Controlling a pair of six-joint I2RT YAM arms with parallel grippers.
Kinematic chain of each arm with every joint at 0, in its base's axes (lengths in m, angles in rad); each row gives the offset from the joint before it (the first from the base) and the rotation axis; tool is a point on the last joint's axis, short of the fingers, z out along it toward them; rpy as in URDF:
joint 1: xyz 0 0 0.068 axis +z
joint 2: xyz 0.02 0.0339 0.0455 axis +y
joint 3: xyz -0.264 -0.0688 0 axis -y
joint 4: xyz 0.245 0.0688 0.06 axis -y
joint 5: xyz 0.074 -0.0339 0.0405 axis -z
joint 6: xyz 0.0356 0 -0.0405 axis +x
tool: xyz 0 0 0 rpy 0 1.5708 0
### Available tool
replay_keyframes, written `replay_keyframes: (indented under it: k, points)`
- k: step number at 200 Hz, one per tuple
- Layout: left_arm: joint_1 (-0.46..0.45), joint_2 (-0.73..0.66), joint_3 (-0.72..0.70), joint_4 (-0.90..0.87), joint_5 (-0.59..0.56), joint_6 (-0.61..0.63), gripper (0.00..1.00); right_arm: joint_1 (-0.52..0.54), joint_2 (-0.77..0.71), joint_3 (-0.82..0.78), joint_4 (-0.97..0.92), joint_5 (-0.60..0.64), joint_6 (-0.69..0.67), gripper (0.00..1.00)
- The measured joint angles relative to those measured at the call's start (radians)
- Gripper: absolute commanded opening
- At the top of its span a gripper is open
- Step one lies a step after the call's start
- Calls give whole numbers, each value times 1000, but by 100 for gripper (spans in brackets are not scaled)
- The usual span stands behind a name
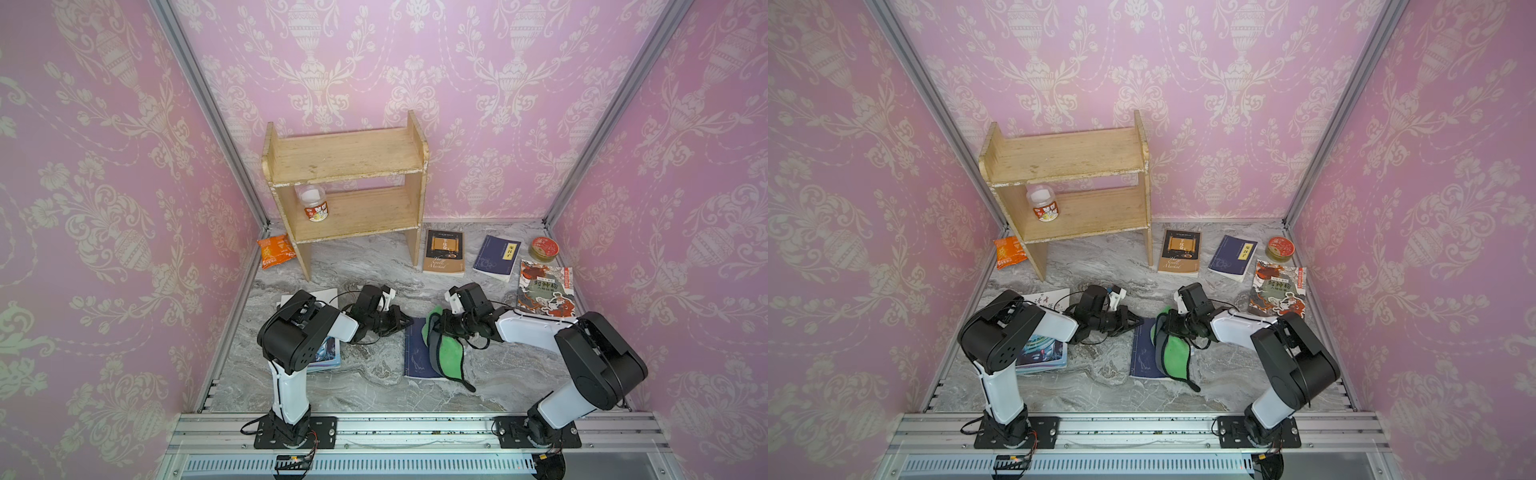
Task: Wipe the cover of the book
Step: Wipe the dirt from the cover of the book.
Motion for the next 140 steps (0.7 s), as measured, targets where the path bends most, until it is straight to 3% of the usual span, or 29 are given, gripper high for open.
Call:
replay_keyframes:
  k: [24,49,65,86,115,140]
  points:
    - [-1,-2,-8,9,-1,-4,0,84,39,48,-1,22,10,0]
    - [2,-21,-30,7,-9,12,0,307,77,144,-64,94,18,0]
    - [3,-29,-37,6,-16,18,0,378,52,111,-74,83,15,0]
    - [-4,-30,-38,8,-32,18,0,309,-7,32,-80,40,-9,0]
    - [-4,-31,-38,8,-34,3,0,91,-51,-13,-114,22,-36,0]
    - [-4,-31,-38,8,-35,0,0,125,-48,3,-122,59,-35,0]
